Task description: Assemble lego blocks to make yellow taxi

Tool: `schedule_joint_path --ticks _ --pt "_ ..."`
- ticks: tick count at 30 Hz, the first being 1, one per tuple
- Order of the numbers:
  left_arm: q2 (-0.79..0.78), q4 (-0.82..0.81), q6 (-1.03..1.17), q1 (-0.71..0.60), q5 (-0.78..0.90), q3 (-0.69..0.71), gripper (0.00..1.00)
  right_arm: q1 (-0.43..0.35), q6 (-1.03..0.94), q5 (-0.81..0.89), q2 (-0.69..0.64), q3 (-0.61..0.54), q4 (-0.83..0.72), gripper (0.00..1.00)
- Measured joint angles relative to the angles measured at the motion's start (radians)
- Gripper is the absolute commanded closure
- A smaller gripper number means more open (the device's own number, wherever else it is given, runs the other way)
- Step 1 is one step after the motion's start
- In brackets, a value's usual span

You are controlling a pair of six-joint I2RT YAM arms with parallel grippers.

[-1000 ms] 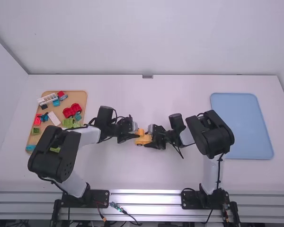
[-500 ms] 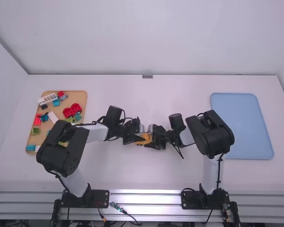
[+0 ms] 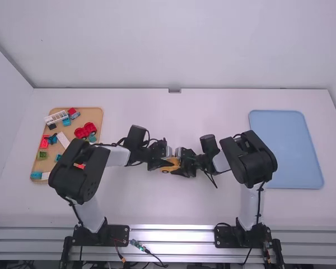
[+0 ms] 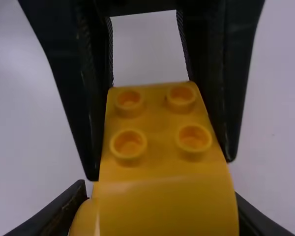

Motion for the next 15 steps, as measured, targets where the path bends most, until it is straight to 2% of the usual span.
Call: schedule_joint_path --ticks 15 --pt "0.007 -0.063 0.021 0.0 0.017 0.014 0.98 -0.003 -0.007 -0.008 0.001 0.0 -0.006 0.77"
